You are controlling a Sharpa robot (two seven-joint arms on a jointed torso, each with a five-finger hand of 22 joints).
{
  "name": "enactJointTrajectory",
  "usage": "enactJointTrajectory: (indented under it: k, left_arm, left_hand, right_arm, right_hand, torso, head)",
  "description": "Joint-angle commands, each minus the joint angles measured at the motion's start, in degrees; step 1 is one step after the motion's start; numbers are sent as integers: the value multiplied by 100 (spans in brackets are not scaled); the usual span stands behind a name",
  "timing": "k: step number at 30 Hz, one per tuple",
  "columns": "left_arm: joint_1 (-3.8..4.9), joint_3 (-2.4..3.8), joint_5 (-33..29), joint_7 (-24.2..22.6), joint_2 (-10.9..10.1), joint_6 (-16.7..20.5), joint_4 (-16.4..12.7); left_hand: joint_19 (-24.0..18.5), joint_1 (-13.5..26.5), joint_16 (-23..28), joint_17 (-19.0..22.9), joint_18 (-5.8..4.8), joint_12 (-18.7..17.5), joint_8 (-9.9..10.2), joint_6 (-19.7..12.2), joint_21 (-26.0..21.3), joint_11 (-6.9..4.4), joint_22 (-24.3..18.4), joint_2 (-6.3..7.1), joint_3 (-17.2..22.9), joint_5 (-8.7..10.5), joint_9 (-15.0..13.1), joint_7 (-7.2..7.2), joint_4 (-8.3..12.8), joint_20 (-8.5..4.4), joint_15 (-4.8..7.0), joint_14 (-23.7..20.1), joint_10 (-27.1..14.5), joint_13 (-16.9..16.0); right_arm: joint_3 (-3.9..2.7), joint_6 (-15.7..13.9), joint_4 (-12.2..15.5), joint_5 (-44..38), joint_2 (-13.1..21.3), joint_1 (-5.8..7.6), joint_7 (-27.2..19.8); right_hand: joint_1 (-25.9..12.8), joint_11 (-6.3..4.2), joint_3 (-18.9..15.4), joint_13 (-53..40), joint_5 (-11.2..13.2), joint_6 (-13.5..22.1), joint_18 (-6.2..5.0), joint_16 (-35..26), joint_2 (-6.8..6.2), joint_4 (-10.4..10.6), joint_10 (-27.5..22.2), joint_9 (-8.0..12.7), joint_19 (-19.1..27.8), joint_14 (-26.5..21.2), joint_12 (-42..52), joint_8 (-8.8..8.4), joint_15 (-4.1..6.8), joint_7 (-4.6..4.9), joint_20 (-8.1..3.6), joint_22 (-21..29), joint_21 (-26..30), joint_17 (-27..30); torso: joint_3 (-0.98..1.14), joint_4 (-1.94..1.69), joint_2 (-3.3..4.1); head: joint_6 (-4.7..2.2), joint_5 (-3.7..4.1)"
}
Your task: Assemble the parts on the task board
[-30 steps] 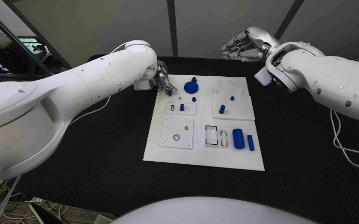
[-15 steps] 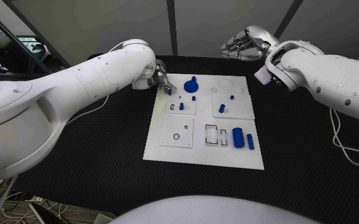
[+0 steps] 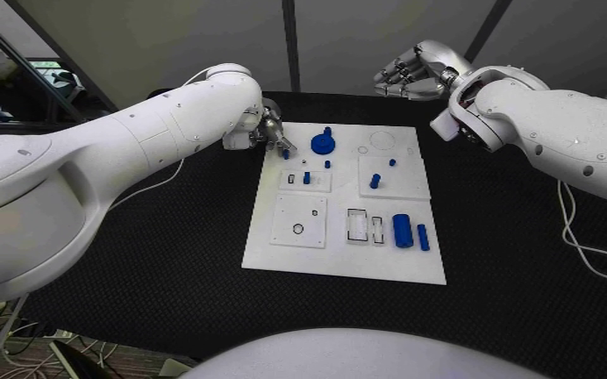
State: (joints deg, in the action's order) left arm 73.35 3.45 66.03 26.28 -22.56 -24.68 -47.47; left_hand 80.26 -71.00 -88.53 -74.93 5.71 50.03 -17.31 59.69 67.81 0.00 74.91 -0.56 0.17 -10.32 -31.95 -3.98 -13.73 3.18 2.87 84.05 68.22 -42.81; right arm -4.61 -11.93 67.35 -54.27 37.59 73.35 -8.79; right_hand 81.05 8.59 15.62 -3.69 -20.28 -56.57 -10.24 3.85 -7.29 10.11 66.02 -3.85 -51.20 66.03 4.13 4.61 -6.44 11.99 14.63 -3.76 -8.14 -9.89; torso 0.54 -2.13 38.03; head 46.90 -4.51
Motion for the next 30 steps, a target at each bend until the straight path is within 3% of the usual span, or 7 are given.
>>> enactJointTrajectory:
  k: [1,8,16,18,24,30]
  left_arm:
    - [7,0,0,-60,-7,3,-15]
    - [5,0,-1,-108,-9,20,-21]
    - [5,0,-134,-152,-26,-11,-23]
    - [5,0,-236,-155,-43,-6,-34]
    - [3,0,-485,-148,-132,96,-125]
    - [4,1,-858,-52,-364,342,-389]
  left_hand:
    - [24,-93,-18,-1358,-111,12,-21,17,20,-17,455,-15,40,-2,-14,17,56,-7,45,541,11,10]
    - [31,-347,-20,-1361,-113,1,-48,5,25,-40,476,-126,197,22,-43,43,207,-21,62,541,16,24]
    - [43,-900,-22,-1362,-118,-64,-90,-71,39,-71,517,-370,787,159,-106,64,608,-51,85,540,28,77]
    - [47,-944,-22,-1363,-124,-78,-139,-108,47,-62,537,-422,1077,557,-174,57,710,-49,78,540,52,91]
    - [55,-746,-25,-1367,-125,-52,-280,-182,44,-56,569,-321,1527,651,-345,45,817,-35,65,541,97,86]
    - [75,-568,-46,-1390,-130,14,-399,-220,61,-60,602,-206,1889,637,-469,57,906,-39,76,551,149,38]
  right_arm:
    - [-3,37,-6,-2,-7,11,-42]
    - [-3,52,-15,-2,-18,11,-38]
    - [-3,60,-16,-2,-18,11,-34]
    - [-3,61,-17,-2,-16,11,-33]
    - [-3,64,-20,-2,-15,11,-34]
    - [-3,64,-20,-2,2,11,-31]
  right_hand:
    - [-61,-3,21,-3,-36,-33,-38,9,-1,-3,-9,-8,-50,-42,16,-34,-2,20,-4,-5,20,7]
    - [-61,-3,21,-3,-36,-33,-38,9,-1,-3,-9,-8,-50,-42,16,-34,-2,20,-4,-5,20,7]
    - [-61,-3,21,-3,-36,-33,-38,9,-1,-3,-9,-8,-50,-42,16,-34,-2,20,-4,-5,20,7]
    - [-61,-3,21,-3,-36,-33,-38,9,-1,-3,-9,-8,-50,-42,16,-34,-2,20,-4,-5,20,7]
    - [-68,-3,36,-3,-36,-33,-37,9,8,-7,-9,-8,-57,-41,16,-36,-1,20,-4,-5,33,16]
    - [-68,-3,36,-3,-36,-33,-37,9,8,-7,-9,-8,-57,-41,16,-36,-1,20,-4,-5,33,16]
  torso:
    - [0,2,0]
    - [0,3,1]
    - [0,4,0]
    - [-1,2,2]
    - [-1,-2,1]
    - [7,-20,-8]
  head:
    - [1,1]
    - [5,0]
    - [23,11]
    - [29,14]
    - [40,16]
    - [54,22]
